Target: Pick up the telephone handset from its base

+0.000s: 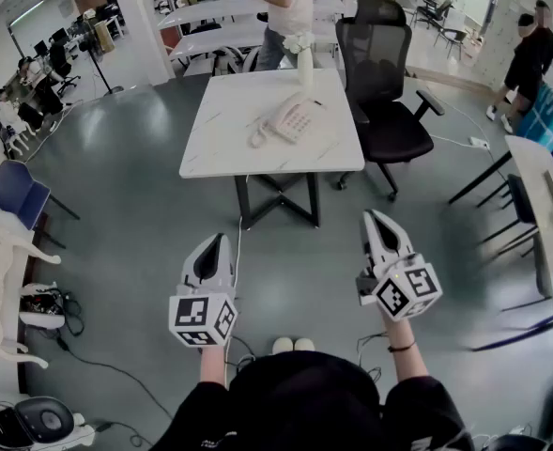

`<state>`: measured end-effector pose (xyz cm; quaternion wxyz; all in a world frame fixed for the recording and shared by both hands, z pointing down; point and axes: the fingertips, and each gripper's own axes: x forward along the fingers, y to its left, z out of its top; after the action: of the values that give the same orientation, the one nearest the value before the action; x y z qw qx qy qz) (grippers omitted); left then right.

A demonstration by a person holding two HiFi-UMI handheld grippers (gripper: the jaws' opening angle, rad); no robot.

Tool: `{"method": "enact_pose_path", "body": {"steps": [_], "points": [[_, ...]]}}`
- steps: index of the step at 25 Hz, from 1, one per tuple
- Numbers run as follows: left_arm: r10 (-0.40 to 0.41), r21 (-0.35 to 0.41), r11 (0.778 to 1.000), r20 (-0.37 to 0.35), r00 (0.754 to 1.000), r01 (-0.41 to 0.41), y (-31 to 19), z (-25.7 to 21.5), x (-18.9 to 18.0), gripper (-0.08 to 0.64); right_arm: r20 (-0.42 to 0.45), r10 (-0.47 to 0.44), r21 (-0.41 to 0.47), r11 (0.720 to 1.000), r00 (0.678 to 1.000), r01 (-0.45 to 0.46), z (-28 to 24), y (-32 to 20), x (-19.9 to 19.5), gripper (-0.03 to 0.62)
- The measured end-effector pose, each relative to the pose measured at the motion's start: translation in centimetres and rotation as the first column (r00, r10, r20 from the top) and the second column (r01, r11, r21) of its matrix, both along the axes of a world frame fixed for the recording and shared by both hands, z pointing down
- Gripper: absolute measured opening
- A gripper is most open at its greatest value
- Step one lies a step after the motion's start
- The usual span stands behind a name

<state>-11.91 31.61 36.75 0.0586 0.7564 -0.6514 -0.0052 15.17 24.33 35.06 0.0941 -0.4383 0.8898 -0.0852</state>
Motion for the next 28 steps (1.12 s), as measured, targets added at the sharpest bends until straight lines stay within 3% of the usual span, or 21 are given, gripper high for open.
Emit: {"method": "enact_pose_path", "body": {"steps": [28], "points": [[-0.066,-0.006,0.998,-0.007,0.998,0.066,-2.8,0.8,1.7,0.0,0.014,-0.063,-0.013,0.998,0.998,0.063,1.7,-4.2,0.7,-0.009]]}}
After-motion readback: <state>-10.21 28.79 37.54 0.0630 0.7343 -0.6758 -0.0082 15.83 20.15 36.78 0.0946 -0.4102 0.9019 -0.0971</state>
